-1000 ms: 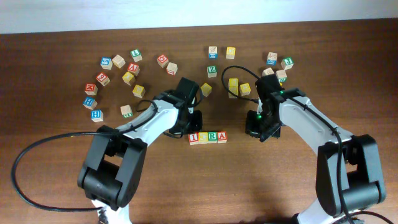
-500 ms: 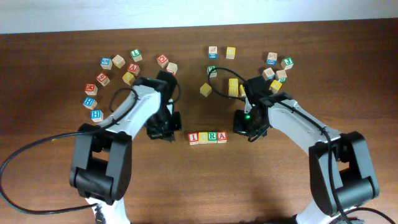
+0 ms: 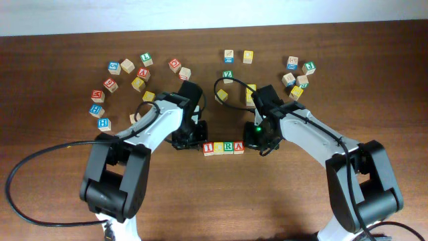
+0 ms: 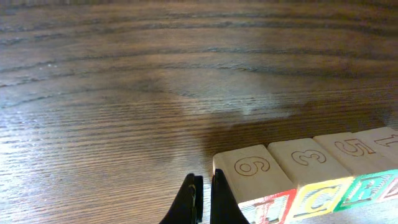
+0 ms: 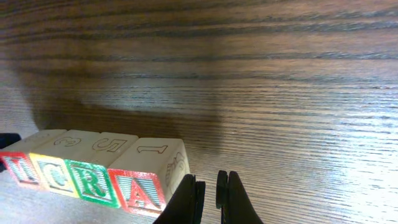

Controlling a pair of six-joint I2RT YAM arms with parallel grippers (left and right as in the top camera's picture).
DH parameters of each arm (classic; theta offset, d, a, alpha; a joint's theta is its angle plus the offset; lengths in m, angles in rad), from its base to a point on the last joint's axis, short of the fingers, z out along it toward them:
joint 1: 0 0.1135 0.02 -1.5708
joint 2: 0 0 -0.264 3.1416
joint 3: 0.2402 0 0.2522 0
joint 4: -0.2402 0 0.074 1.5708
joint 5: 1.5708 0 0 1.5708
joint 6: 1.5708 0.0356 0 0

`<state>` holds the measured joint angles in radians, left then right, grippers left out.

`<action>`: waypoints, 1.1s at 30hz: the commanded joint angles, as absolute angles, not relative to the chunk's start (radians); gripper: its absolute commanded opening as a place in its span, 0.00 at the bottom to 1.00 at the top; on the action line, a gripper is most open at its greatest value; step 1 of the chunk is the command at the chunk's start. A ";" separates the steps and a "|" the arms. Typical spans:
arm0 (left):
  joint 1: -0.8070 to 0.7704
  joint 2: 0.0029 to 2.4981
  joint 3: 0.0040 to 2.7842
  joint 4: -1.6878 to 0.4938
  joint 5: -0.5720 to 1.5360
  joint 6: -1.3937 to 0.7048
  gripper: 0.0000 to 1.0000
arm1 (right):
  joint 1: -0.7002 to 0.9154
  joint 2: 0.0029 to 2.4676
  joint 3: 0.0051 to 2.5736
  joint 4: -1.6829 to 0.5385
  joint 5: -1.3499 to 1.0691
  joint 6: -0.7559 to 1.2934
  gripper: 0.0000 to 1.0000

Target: Spell out ICRA

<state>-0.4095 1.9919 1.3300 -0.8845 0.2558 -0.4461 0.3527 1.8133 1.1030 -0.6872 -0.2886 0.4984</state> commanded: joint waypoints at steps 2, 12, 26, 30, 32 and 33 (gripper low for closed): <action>-0.413 1.999 1.323 -0.867 0.274 -0.455 0.00 | 0.360 1.827 1.098 -0.671 -0.329 0.507 0.04; -0.457 1.999 1.323 -0.830 0.269 -0.455 0.00 | 0.360 1.827 1.098 -0.672 -0.340 0.506 0.04; -0.392 1.995 1.337 -0.888 0.258 -0.440 0.00 | 0.353 1.827 1.099 -0.651 -0.307 0.506 0.04; -0.392 1.995 1.339 -0.900 0.258 -0.438 0.00 | 0.353 1.827 1.099 -0.669 -0.307 0.507 0.04; -0.392 1.995 1.360 -0.957 0.258 -0.435 0.00 | 0.353 1.827 1.099 -0.675 -0.307 0.511 0.04; -0.392 1.994 1.381 -1.002 0.258 -0.435 0.00 | 0.353 1.827 1.099 -0.677 -0.306 0.511 0.04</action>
